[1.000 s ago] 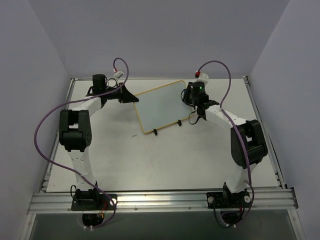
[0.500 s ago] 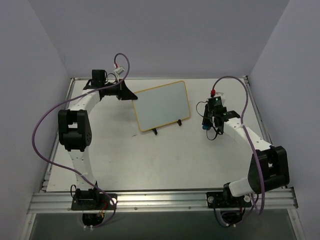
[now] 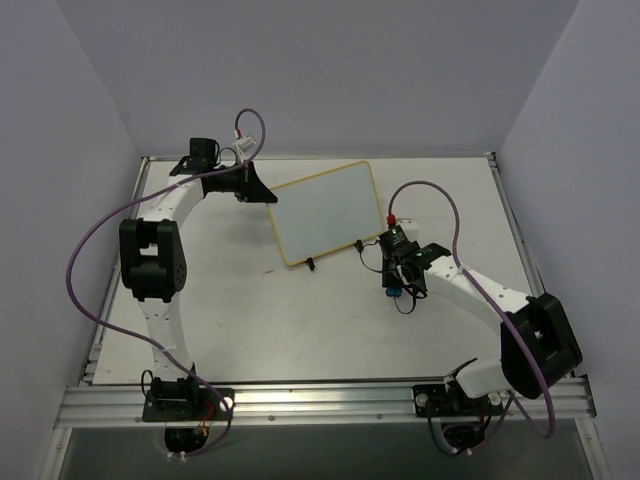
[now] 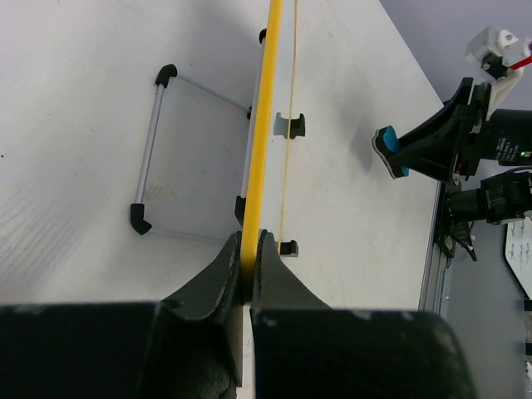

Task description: Erase the whiteboard

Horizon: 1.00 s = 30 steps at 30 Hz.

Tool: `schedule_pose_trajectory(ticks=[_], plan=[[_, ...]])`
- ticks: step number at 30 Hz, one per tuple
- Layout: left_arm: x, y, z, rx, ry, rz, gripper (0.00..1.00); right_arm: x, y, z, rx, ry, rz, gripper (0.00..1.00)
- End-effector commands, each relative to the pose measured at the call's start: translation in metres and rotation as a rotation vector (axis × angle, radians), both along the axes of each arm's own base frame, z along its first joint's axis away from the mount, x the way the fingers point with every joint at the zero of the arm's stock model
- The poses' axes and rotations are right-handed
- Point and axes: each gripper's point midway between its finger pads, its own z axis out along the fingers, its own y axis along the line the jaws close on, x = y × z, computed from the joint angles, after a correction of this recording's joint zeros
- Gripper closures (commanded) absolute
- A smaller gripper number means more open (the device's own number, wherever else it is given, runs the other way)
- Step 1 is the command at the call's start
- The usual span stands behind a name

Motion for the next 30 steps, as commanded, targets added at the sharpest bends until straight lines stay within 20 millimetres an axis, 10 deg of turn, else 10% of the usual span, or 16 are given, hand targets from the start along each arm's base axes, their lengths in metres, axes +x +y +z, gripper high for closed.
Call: schedule_pose_trajectory(ticks=[1, 8, 15, 30], plan=[[0.020, 0.010, -0.042, 0.210, -0.073, 0.079, 0.98, -0.010, -0.005, -0.021, -0.069, 0.062, 0.000, 1.00], [0.024, 0.013, -0.038, 0.211, -0.093, 0.126, 0.97, -0.020, 0.010, -0.035, -0.076, 0.108, 0.059, 0.95], [0.022, 0.016, -0.040, 0.223, -0.105, 0.126, 0.98, -0.025, 0.014, -0.036, -0.099, 0.119, 0.080, 0.59], [0.026, 0.037, -0.031, 0.265, -0.136, 0.166, 0.98, -0.018, 0.006, 0.038, -0.059, -0.063, 0.063, 0.34]])
